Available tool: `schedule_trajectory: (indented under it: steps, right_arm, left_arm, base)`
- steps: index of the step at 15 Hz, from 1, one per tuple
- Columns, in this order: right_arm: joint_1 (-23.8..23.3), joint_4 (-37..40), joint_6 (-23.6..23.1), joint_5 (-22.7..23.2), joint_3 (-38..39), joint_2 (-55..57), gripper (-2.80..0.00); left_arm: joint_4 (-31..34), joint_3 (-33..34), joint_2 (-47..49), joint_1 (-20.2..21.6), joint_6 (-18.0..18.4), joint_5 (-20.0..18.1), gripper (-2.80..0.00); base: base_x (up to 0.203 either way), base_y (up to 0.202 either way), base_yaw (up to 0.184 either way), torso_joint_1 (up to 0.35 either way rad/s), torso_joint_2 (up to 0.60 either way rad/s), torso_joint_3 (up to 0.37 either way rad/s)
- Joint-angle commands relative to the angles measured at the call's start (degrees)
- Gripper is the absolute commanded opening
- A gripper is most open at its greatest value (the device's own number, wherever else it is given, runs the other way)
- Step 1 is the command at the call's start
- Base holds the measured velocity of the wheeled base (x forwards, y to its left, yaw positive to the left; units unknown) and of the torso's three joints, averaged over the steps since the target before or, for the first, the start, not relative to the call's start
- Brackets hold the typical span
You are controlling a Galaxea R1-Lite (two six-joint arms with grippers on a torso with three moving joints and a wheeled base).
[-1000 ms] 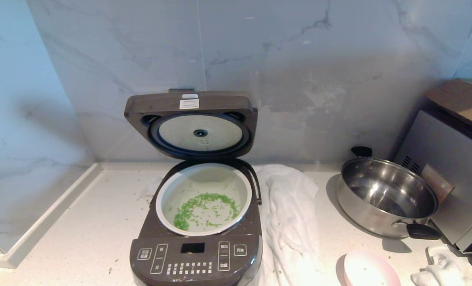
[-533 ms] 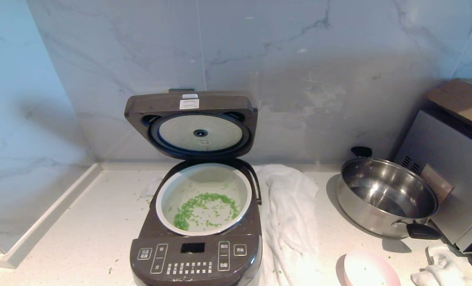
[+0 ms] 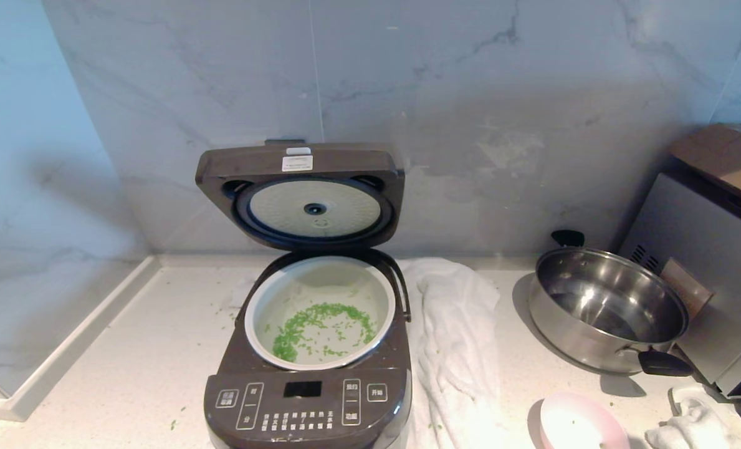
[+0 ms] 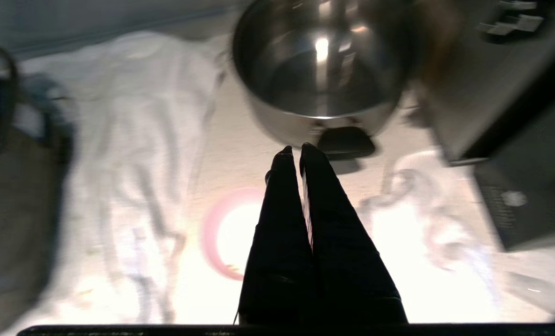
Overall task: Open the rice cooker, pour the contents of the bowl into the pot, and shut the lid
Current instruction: Pick up the bowl on the table
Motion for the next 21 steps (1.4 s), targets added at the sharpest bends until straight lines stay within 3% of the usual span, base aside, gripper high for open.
schedule_trajectory:
  steps: [1, 3, 6, 9, 12, 21]
  right_arm:
    - [0.00, 5.46, 2.55, 4.28, -9.59, 15.42, -2.80]
    - [-0.02, 14.40, 5.53, 13.45, -16.84, 24.02, -2.80]
    - [-0.11, 19.24, 6.77, 19.46, -18.06, 32.96, -2.80]
    - [-0.75, 19.72, 5.32, 20.27, -14.07, 35.16, -2.80]
    - [-4.64, 19.50, 2.12, 20.88, -11.59, 36.68, -2.80]
    - [-4.77, 12.12, 1.68, 21.31, -6.84, 37.70, -2.80]
  left_arm:
    - [0.00, 0.00, -0.02, 0.02, -0.05, 0.00, -2.80]
    - [0.00, 0.00, 0.05, 0.02, -0.05, 0.00, -2.80]
    - [0.00, 0.00, -0.03, 0.02, -0.05, 0.00, -2.80]
    - [0.00, 0.00, -0.03, 0.02, -0.05, 0.00, -2.80]
    - [0.00, 0.00, -0.02, 0.02, -0.05, 0.00, -2.80]
    - [0.00, 0.00, -0.01, -0.03, -0.05, 0.00, -2.80]
  base:
    - [0.000, 0.000, 0.000, 0.000, 0.00, 0.000]
    - [0.000, 0.000, 0.000, 0.000, 0.00, 0.000]
    - [0.000, 0.000, 0.000, 0.000, 0.00, 0.000]
    - [0.000, 0.000, 0.000, 0.000, 0.00, 0.000]
    - [0.000, 0.000, 0.000, 0.000, 0.00, 0.000]
    - [0.000, 0.000, 0.000, 0.000, 0.00, 0.000]
